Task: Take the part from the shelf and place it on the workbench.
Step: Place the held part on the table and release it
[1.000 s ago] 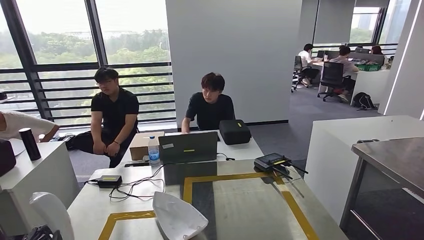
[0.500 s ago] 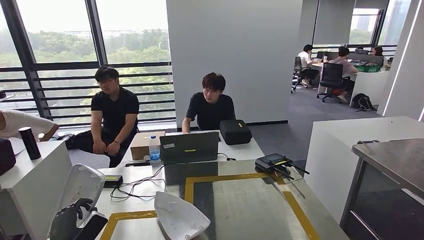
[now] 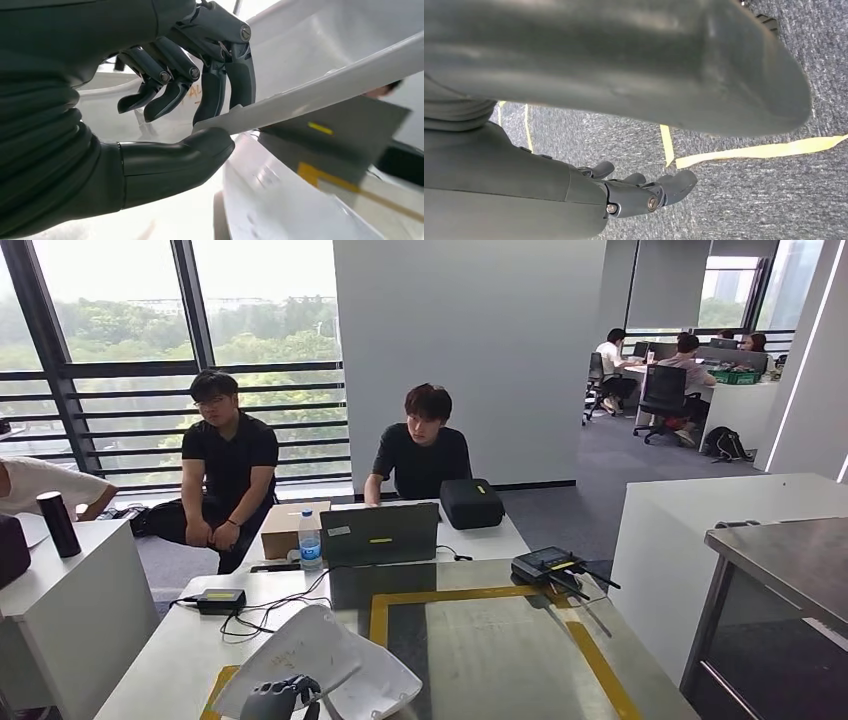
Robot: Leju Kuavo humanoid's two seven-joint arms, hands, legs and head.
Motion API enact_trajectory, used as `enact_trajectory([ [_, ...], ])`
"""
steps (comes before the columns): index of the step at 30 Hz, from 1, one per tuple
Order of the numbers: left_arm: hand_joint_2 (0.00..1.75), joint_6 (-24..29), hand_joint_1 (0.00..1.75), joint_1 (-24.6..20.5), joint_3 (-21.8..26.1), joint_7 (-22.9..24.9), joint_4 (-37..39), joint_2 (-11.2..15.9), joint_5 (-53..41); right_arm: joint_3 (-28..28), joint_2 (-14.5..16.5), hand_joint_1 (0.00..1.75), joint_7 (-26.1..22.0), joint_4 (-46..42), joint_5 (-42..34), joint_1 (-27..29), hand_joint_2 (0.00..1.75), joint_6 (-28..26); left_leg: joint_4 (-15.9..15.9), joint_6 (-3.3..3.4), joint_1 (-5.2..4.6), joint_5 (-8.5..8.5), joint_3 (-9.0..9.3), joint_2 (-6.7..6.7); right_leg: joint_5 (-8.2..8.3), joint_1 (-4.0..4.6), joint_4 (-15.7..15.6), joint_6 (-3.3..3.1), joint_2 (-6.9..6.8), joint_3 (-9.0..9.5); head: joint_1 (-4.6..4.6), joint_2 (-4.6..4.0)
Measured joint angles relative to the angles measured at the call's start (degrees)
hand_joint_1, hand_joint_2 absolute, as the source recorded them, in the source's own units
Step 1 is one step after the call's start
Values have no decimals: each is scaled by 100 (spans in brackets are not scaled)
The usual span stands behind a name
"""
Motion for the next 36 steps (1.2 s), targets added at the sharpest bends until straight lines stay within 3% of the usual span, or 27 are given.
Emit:
enact_trajectory([
  [9,175,-162,175,9,-284,127,184,-158,-139,0,-61,0,188,0,-58,13,0,-3,-1,4,1,-3,1,4,0,4,-1,1,1,-1,0,0],
  [28,175,-212,175,-178,-324,340,279,-203,-233,-17,-92,0,-1,0,-65,26,0,-14,0,4,1,-2,1,5,1,2,-1,2,1,1,0,0],
  [32,175,-56,0,-175,-323,297,233,-200,-218,-27,-92,0,68,0,-95,32,0,-20,-1,4,1,-2,1,4,0,2,-1,2,0,1,0,0],
  [36,175,124,0,-117,-317,246,111,-174,-129,-65,-92,0,111,0,-127,44,0,-44,-1,4,1,-3,0,4,-1,3,-1,2,-1,2,0,0],
])
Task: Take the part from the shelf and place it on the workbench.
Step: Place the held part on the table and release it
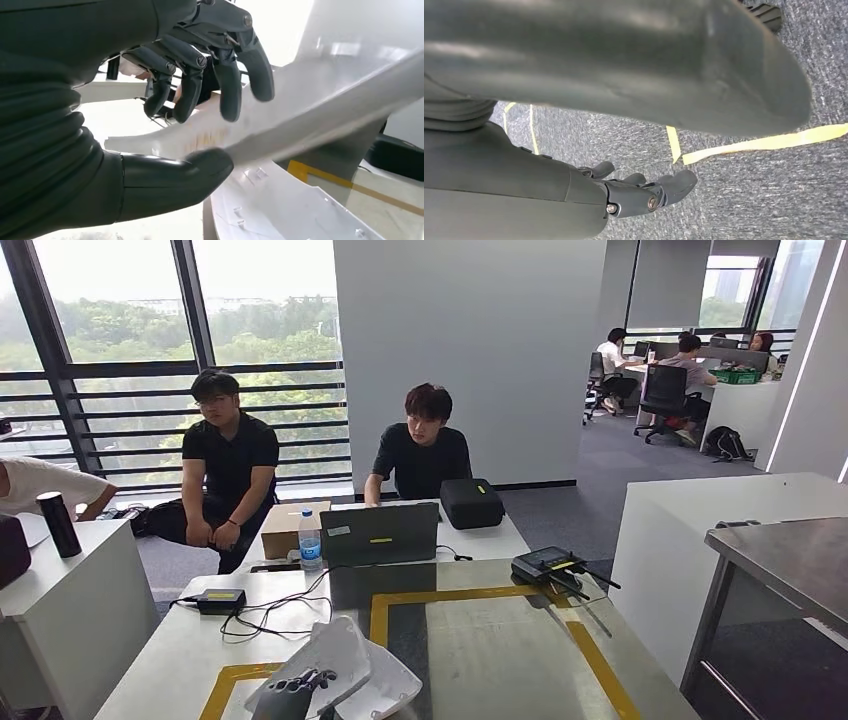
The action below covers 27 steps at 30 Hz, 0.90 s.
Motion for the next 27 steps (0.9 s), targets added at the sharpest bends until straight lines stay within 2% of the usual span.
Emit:
enact_trajectory([
  [4,0,-164,0,68,31,-18,-83,46,110,-55,0,0,25,0,5,9,0,9,0,0,0,0,0,0,0,1,0,0,0,0,0,0],
  [8,0,-539,0,105,36,-91,-129,91,196,-72,0,0,-46,0,9,9,0,26,0,0,0,1,0,-1,0,1,0,0,-1,1,0,0],
  [13,0,-580,0,173,41,-216,-247,107,307,-96,0,0,-48,0,33,11,0,29,0,1,0,0,0,-1,0,-1,0,0,-1,2,0,0],
  [15,0,-513,0,200,41,-219,-328,111,309,-99,5,0,-38,0,50,11,0,26,-16,55,-22,1,12,0,22,-14,-41,41,-6,20,-2,0],
  [17,0,-453,0,241,41,-227,-461,109,309,-103,7,0,-31,0,65,11,0,21,-165,137,1,77,95,12,3,-23,-54,103,-10,51,-3,0],
  [18,0,-431,0,261,41,-226,-548,108,309,-104,4,0,-27,0,71,11,0,21,-253,162,28,133,140,20,-80,-21,49,127,-9,14,-2,0],
  [20,0,-387,0,315,41,-212,-729,106,307,-106,2,0,-25,0,79,10,0,22,-334,176,66,188,163,35,-405,-50,594,186,-8,-242,2,0],
  [21,0,-363,0,370,41,-202,-841,111,304,-106,2,0,-24,0,82,14,0,23,-333,169,78,197,149,40,-567,-80,947,223,-8,-415,4,0],
  [22,0,-338,0,446,41,-188,-976,119,301,-106,1,0,-24,0,87,20,0,23,-324,152,94,202,130,43,-654,-117,1215,263,-9,-546,5,0],
  [23,0,-317,0,535,41,-157,-1144,129,290,-107,-1,0,-22,0,91,28,0,24,-303,121,121,205,105,44,-633,-157,1302,312,-10,-592,6,0],
  [24,0,-304,0,623,41,-106,-1347,145,272,-107,-4,0,-22,0,94,34,0,23,-264,77,161,205,71,43,-508,-199,1170,367,-12,-530,7,0],
  [26,0,-296,0,749,42,20,-1764,185,220,-109,-8,0,-26,1,95,32,0,22,-130,-52,256,183,-28,32,-186,-276,555,491,-3,-223,10,0],
  [27,0,-298,0,793,45,78,-1972,212,200,-110,-4,0,-34,2,95,27,0,20,-37,-129,281,159,-85,25,-81,-293,303,504,15,-119,17,0],
])
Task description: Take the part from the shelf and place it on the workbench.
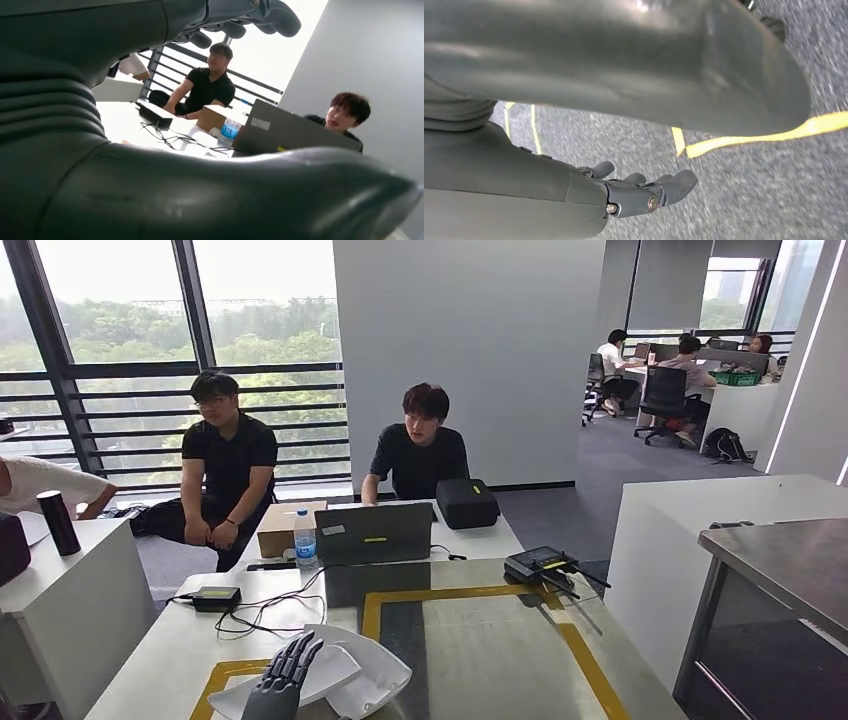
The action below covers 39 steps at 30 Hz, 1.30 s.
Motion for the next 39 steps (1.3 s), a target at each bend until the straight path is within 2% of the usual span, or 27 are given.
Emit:
enact_trajectory([
  [1,0,-3,0,47,4,42,-209,28,-22,-2,4,0,-8,1,1,-4,0,-3,63,-69,8,-13,-44,-8,40,-3,-111,-36,17,36,2,0],
  [2,0,-10,0,109,8,83,-453,60,-44,-5,7,0,-16,2,6,-5,0,-13,90,-125,-1,-11,-68,-17,27,14,-89,-106,36,0,3,0],
  [5,0,-37,0,378,28,170,-1191,156,-109,-27,3,0,-27,0,32,1,0,-53,110,-199,3,-22,-107,-16,95,31,-29,-336,22,-83,-15,0],
  [6,0,-41,0,464,42,192,-1401,186,-116,-33,2,0,-30,0,36,2,0,-61,233,-198,8,-150,-159,-5,132,39,-30,-391,14,-111,-20,0],
  [8,0,-32,0,617,82,245,-1775,233,-155,-44,2,0,-49,0,43,5,0,-69,828,-167,-20,-645,-361,14,213,67,-37,-469,1,-190,-31,0],
  [10,0,-6,0,788,145,344,-2158,264,-258,-57,2,0,-100,1,67,10,0,-69,1556,-115,-74,-1101,-547,14,294,117,-39,-509,-12,-296,-38,0],
  [11,0,3,0,882,180,400,-2343,275,-309,-65,2,0,-135,1,80,10,0,-69,1729,-76,-103,-1200,-536,14,334,148,-39,-523,-19,-349,-40,0],
  [12,0,8,0,979,222,442,-2535,287,-337,-71,1,0,-176,1,92,8,0,-68,1671,-19,-136,-1198,-410,13,373,180,-39,-533,-22,-400,-40,0],
  [13,0,9,0,1073,270,466,-2731,298,-330,-75,1,0,-216,0,99,6,0,-68,1403,54,-176,-1125,-177,13,413,209,-39,-539,-22,-446,-42,0],
  [15,0,26,0,1257,401,453,-3159,329,-233,-78,1,0,-295,0,132,5,0,-64,617,214,-272,-970,392,20,494,253,-44,-534,-22,-510,-38,0],
  [17,0,91,0,1445,573,378,-3546,376,-86,-79,-6,0,-325,1,182,6,0,-56,173,266,-342,-878,657,29,564,254,-66,-489,-20,-526,-38,0],
  [20,0,273,0,1741,818,144,-3902,461,208,-79,-16,0,-282,2,226,10,0,-50,71,265,-365,-715,626,38,642,228,-120,-382,-18,-528,-43,0],
  [21,0,324,0,1837,895,6,-3992,482,394,-79,-16,0,-263,2,233,11,0,-51,33,295,-350,-639,608,44,551,229,-68,-357,-19,-554,-42,0],
  [22,0,359,0,1928,973,-144,-4080,499,612,-79,-14,0,-249,2,237,12,0,-51,-3,321,-328,-556,572,51,356,233,83,-337,-19,-605,-39,0],
  [24,0,393,0,2114,1105,-424,-4246,522,1011,-79,-10,0,-234,2,243,6,0,-50,-17,362,-312,-422,451,58,-216,225,683,-305,-23,-752,-31,0],
  [25,0,418,0,2221,1157,-543,-4330,529,1140,-79,-10,0,-231,2,247,5,0,-49,-7,361,-312,-366,372,61,-424,221,1016,-287,-23,-804,-29,0],
  [26,0,452,0,2340,1198,-657,-4417,530,1227,-79,-13,0,-218,2,250,3,0,-48,8,355,-311,-318,294,65,-510,219,1245,-271,-24,-800,-27,0],
  [27,0,490,0,2466,1227,-758,-4517,530,1289,-79,-15,0,-195,2,251,4,0,-47,27,344,-308,-273,215,70,-477,218,1297,-262,-24,-709,-26,0],
  [28,0,520,0,2586,1248,-836,-4617,529,1331,-79,-17,0,-167,2,248,7,0,-45,52,329,-304,-230,135,74,-359,217,1146,-258,-25,-518,-24,0],
  [29,0,539,0,2686,1263,-888,-4711,528,1359,-79,-17,0,-142,2,245,7,0,-43,83,311,-299,-188,58,75,-234,216,807,-261,-26,-231,-22,0],
  [30,0,549,0,2764,1272,-918,-4797,527,1383,-79,-17,0,-125,2,242,1,0,-41,116,286,-300,-148,-12,73,-199,221,390,-278,-25,68,-19,0],
  [32,0,556,0,2855,1291,-948,-4924,526,1411,-79,-17,0,-113,2,236,-6,0,-39,158,226,-305,-80,-74,67,-205,248,-154,-353,-18,418,-24,0],
  [33,0,558,0,2881,1297,-966,-4970,524,1437,-80,-17,0,-93,2,229,-8,0,-39,157,192,-305,-46,-76,63,-230,264,-233,-400,-15,442,-28,0],
  [35,0,574,0,2936,1310,-1039,-5041,523,1536,-86,-15,0,-35,2,202,-4,0,-42,138,119,-298,14,-86,52,-138,263,-257,-493,-27,379,-28,-2],
  [36,0,591,0,2973,1315,-1089,-5066,524,1613,-90,-13,0,-13,2,185,-4,0,-48,171,79,-292,-54,-127,45,-71,255,-271,-539,-40,334,-31,-3],
  [37,0,613,0,3011,1319,-1143,-5086,526,1701,-93,-10,0,-8,2,170,1,0,-56,287,43,-285,-227,-186,38,3,243,-289,-581,-55,275,-32,-3],
  [39,0,653,0,3074,1321,-1224,-5098,530,1855,-99,-7,0,-20,2,155,19,0,-70,822,-19,-256,-798,-336,32,140,232,-301,-623,-78,135,-43,-2],
])
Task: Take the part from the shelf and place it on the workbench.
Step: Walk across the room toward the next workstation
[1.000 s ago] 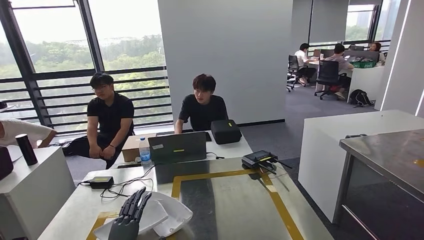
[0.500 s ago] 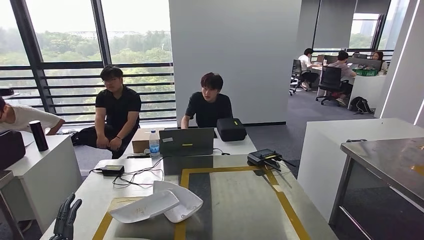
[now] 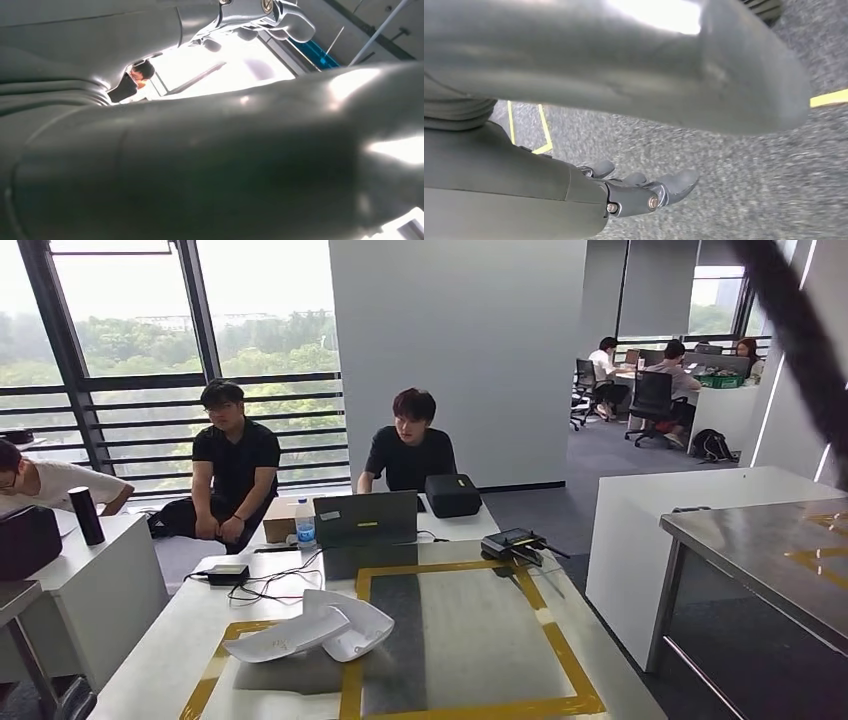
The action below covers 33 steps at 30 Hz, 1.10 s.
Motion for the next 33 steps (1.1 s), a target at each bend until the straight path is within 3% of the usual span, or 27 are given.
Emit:
enact_trajectory([
  [1,0,13,0,29,0,-24,-2,2,48,-3,0,0,-5,0,-3,12,0,-4,359,-26,16,-240,-59,0,68,-1,4,0,-8,-83,-2,1],
  [2,0,19,0,55,0,-37,-1,3,79,-7,0,0,-7,0,-4,22,0,-5,665,-47,32,-361,-81,1,135,-1,9,8,-14,-165,-4,1],
  [3,0,27,0,78,0,-46,-1,4,97,-10,0,0,-6,0,-3,30,0,-5,841,-62,47,-354,-41,2,203,-2,16,21,-21,-251,-6,2],
  [4,0,43,0,95,0,-56,-6,5,111,-14,0,0,-4,0,2,34,0,-4,844,-70,63,-242,84,2,270,-5,23,38,-26,-337,-8,2],
  [6,0,108,0,132,1,-74,-52,6,132,-18,-1,0,-3,0,23,34,0,10,258,-75,92,-4,630,-1,393,-13,36,87,-29,-477,-11,2],
  [8,0,177,0,197,6,-80,-145,6,182,-19,-4,0,-35,0,36,32,0,20,-554,-40,77,-55,1204,-19,508,-15,34,162,-18,-550,-14,2],
  [10,0,196,0,276,31,-69,-222,5,308,-23,-7,0,-123,0,28,32,0,17,-886,47,29,-131,1359,-34,631,-22,-9,248,-5,-568,-15,2],
  [12,0,183,0,329,65,-58,-258,-6,437,-27,-7,0,-223,0,33,48,0,15,-895,172,15,-15,1247,-19,670,-49,-30,330,5,-607,-13,2],
  [13,0,175,0,342,81,-54,-270,-18,474,-28,-5,0,-257,0,44,56,0,17,-902,236,13,55,1181,-8,539,-60,55,360,10,-657,-9,2],
  [14,0,173,0,356,97,-47,-288,-33,491,-28,-1,0,-283,0,56,62,0,20,-910,291,15,131,1102,3,296,-65,259,377,13,-734,-4,2],
  [16,0,157,0,403,145,-19,-345,-66,502,-28,5,0,-316,0,86,52,0,25,-903,352,-10,266,951,16,-323,-53,951,382,16,-911,7,2],
  [17,0,144,0,440,177,0,-384,-80,501,-27,5,0,-327,0,109,44,0,27,-894,364,-29,339,865,21,-509,-39,1312,375,17,-963,10,2],
  [18,0,130,0,480,211,20,-422,-92,500,-25,2,0,-333,0,136,35,0,28,-882,371,-47,409,776,26,-549,-17,1547,360,19,-945,14,2],
  [19,0,116,0,517,247,35,-455,-101,499,-23,-4,0,-335,0,162,28,0,29,-864,373,-63,475,677,28,-465,9,1604,334,21,-839,16,2],
  [21,0,91,0,561,339,52,-497,-105,497,-16,-21,0,-335,0,213,17,0,25,-823,365,-82,587,504,29,-181,74,1113,248,23,-328,22,2],
  [23,0,65,0,566,447,50,-510,-91,506,-2,-61,0,-348,-3,255,-3,0,13,-796,335,-100,684,394,33,-185,136,279,145,21,262,24,2],
  [24,0,50,0,561,501,41,-508,-71,525,5,-86,0,-368,-5,265,-12,0,-2,-800,310,-100,736,369,40,-237,159,-5,105,22,424,25,2],
  [25,0,36,0,556,556,31,-503,-45,556,10,-115,0,-390,-7,269,-18,0,-20,-816,281,-95,793,356,46,-270,173,-155,75,21,481,23,2],
  [27,0,9,0,549,668,9,-479,31,637,12,-160,0,-423,-7,270,-14,0,-52,-846,215,-87,869,329,42,-156,161,-234,25,11,418,27,2],
  [28,0,-4,0,543,722,0,-455,70,675,11,-186,0,-427,-7,272,-13,0,-61,-792,177,-85,785,290,29,-85,140,-262,-7,-2,372,24,2],
  [29,0,-21,0,530,770,-7,-414,109,703,12,-208,0,-428,-7,277,-10,0,-66,-638,135,-79,592,231,16,-10,116,-291,-30,-17,316,24,2],
  [31,0,-72,0,495,843,11,-282,173,754,13,-256,0,-428,-7,287,-10,0,-71,-20,50,-30,16,72,2,122,86,-302,-48,-35,174,14,1],
  [32,0,-99,0,484,871,37,-198,201,774,13,-277,0,-428,-7,291,-9,0,-73,330,9,3,-183,15,3,186,76,-296,-37,-38,92,12,1],
  [33,0,-131,0,476,897,79,-111,226,792,12,-295,0,-427,-7,291,-7,0,-73,591,-28,36,-248,4,4,249,64,-285,-22,-41,12,9,1],
])
